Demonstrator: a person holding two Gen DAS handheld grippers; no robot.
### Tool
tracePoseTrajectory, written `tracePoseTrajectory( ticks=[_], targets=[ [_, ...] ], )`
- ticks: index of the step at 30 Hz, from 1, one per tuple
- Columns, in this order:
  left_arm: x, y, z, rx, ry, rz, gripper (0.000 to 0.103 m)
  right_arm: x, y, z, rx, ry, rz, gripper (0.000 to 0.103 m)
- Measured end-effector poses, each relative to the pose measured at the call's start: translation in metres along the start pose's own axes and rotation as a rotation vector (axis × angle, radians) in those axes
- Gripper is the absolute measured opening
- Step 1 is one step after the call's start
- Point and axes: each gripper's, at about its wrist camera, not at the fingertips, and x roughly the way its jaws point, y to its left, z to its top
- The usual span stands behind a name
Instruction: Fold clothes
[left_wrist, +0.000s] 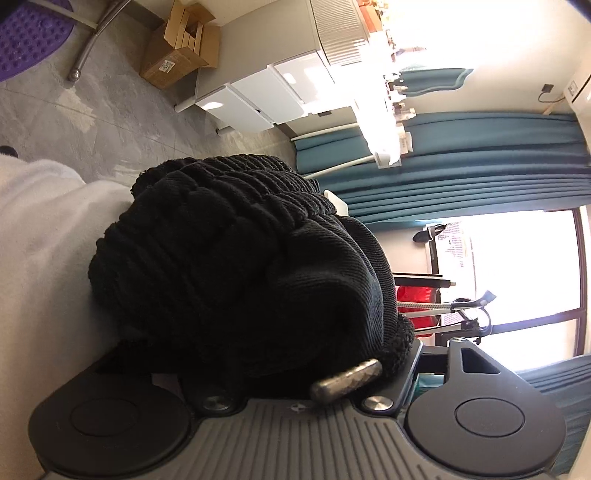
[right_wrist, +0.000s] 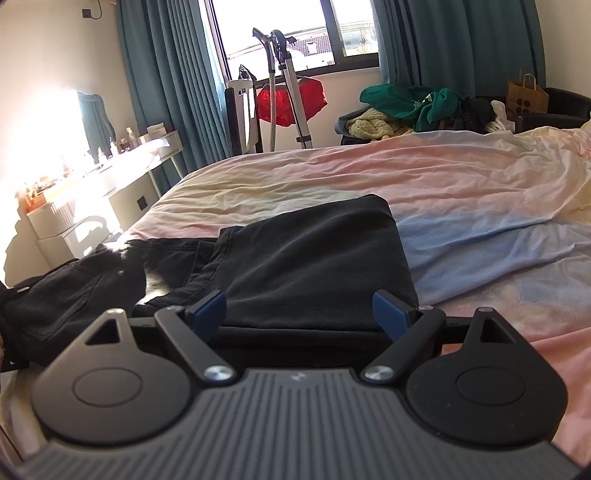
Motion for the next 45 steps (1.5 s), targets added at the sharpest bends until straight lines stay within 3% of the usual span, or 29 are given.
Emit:
tracePoseTrajectory(
  ticks=[2,4,8,10,13,16,21,27,29,33,37,41,43,45],
  targets=[
    [-0.002,-0.008,-0.001,0.068,-0.025,0.025,0.037,0.008,0.003,0.0,-0.036,-0.013,-0.024,0.088],
    [-0.004,-0.016,-0.003,0.136,-0.051,0.049,0.027,0.019,0.006,0.0,-0.075,-0.02,-0.035,0.088],
    [-0.008,-0.038,-0.011,0.233,-0.09,0.07,0.022,0.053,0.01,-0.011,-0.123,0.085,-0.012,0.088],
    [-0.01,-0.063,-0.021,0.341,-0.127,0.099,0.019,0.069,0.011,-0.022,-0.15,0.156,-0.014,0.089],
    [-0.013,-0.105,-0.041,0.512,-0.187,0.124,0.018,0.071,0.014,-0.025,-0.174,0.164,-0.015,0.089],
    [-0.005,-0.167,-0.075,0.705,-0.261,0.111,0.017,0.065,0.006,-0.017,-0.114,0.162,0.006,0.088],
    [-0.011,-0.258,-0.171,1.039,-0.375,0.03,0.017,0.053,-0.013,-0.003,0.011,0.145,0.017,0.088],
    [-0.012,-0.315,-0.323,1.275,-0.47,-0.159,0.016,0.004,-0.077,0.023,0.255,-0.025,-0.048,0.088],
    [-0.009,-0.32,-0.371,1.312,-0.452,-0.236,0.016,-0.009,-0.105,0.026,0.352,-0.073,-0.09,0.088],
    [0.006,-0.311,-0.461,1.367,-0.324,-0.354,0.016,-0.036,-0.162,0.025,0.571,-0.209,-0.204,0.089],
    [0.046,-0.263,-0.557,1.556,-0.154,-0.365,0.016,-0.043,-0.195,0.019,0.696,-0.256,-0.243,0.09],
    [0.071,-0.218,-0.62,1.731,-0.011,-0.327,0.016,-0.037,-0.207,0.015,0.717,-0.249,-0.225,0.09],
    [0.075,-0.195,-0.636,1.86,-0.042,-0.308,0.017,-0.033,-0.209,0.014,0.721,-0.237,-0.201,0.09],
    [0.078,-0.19,-0.635,1.875,-0.007,-0.312,0.017,-0.031,-0.21,0.014,0.727,-0.235,-0.183,0.089]
  ],
)
